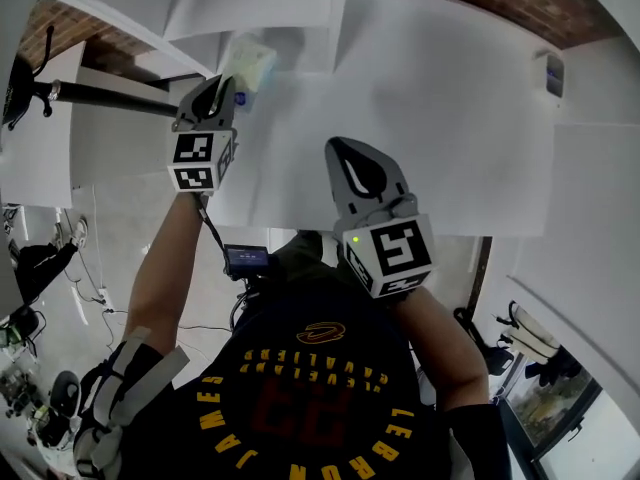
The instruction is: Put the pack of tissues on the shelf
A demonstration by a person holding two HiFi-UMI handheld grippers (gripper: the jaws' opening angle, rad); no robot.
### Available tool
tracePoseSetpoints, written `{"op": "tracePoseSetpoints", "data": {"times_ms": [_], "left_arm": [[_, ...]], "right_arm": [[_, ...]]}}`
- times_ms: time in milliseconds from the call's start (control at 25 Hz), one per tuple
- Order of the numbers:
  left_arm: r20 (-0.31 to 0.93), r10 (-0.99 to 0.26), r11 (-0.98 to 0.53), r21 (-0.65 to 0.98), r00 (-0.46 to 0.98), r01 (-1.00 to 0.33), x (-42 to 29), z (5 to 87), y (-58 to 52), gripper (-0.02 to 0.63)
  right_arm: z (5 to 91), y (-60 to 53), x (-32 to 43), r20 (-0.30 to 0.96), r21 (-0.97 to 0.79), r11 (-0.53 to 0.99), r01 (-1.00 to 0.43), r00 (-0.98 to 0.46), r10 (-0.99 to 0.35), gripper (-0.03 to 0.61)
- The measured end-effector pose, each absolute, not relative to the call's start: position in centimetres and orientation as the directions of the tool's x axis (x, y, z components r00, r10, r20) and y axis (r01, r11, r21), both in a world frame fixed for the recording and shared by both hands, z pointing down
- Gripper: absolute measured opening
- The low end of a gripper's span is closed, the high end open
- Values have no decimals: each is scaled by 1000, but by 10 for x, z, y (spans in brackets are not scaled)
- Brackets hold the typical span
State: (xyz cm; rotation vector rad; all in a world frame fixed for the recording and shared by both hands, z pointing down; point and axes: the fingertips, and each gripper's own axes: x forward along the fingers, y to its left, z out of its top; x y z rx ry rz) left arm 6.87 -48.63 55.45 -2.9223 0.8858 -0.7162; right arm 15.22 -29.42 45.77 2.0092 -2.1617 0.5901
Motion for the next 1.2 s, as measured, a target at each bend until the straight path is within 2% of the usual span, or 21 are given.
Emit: {"op": "tracePoseSetpoints", "data": {"times_ms": [520,1200], "left_arm": [[366,-516,-857,-229,774,-462,128,547,-518,29],[412,-517,-854,-303,750,-422,154,598,-546,29]], "right_arm": [[470,-325,142,331,-176,46,-983,-103,-938,9],[504,-338,128,347,-176,49,-983,-109,-931,9]]}}
